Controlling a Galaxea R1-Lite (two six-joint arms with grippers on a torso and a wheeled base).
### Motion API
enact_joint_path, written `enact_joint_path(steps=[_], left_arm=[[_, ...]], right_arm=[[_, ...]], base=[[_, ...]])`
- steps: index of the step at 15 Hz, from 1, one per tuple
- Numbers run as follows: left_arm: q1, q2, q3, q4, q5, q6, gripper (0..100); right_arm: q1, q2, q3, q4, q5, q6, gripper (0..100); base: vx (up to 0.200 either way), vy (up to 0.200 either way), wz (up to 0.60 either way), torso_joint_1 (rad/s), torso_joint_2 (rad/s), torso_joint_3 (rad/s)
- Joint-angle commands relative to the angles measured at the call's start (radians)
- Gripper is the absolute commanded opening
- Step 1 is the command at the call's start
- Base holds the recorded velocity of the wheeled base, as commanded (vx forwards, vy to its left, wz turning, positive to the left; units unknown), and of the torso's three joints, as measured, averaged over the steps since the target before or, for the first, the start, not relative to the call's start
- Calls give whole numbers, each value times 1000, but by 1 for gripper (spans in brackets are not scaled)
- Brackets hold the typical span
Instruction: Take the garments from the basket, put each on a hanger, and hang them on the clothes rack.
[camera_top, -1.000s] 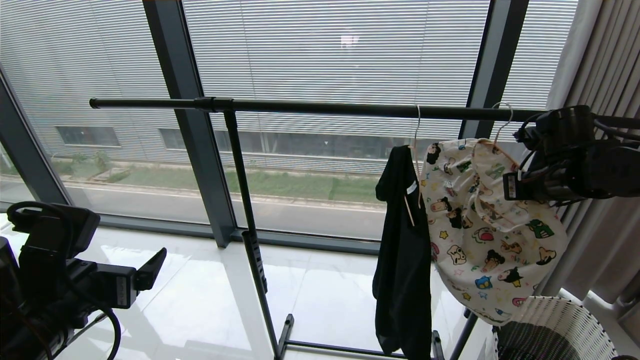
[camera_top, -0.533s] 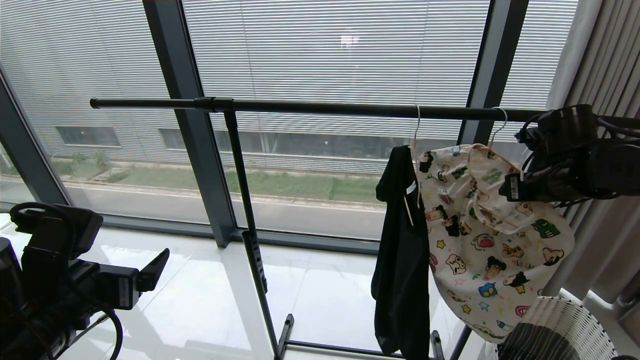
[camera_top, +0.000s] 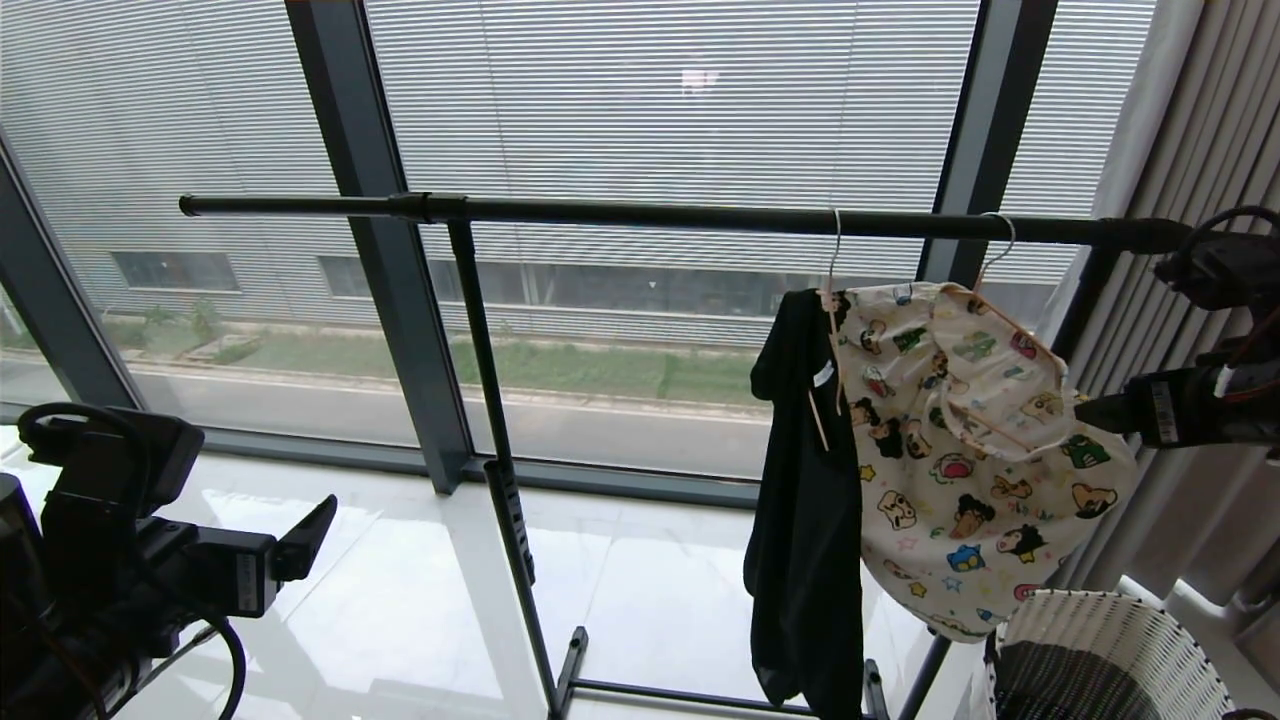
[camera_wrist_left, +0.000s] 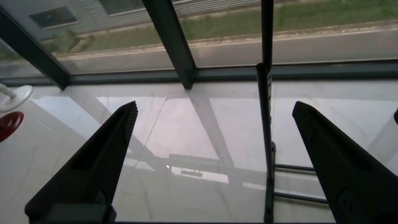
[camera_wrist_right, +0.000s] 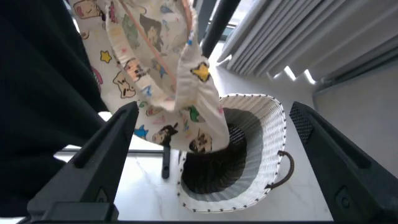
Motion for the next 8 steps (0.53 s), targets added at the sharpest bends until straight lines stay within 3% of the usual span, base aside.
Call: enact_joint_path(steps=[1,3,8], left_arm=[[1,-2,2,-1,1,0,100],[13,-5,2,-1,2,0,100],[43,-89,59,-1,1,1,100]], right_arm=[[1,-198,129,4,0,-46,100],[-7,-291,224,4,-1,-77,100],[-53,-397,297,4,-11,-126,100]], base=[[-200,0,0,7,7,12],[-200,0,0,-2,2,2],[-200,0,0,-1,0,4]])
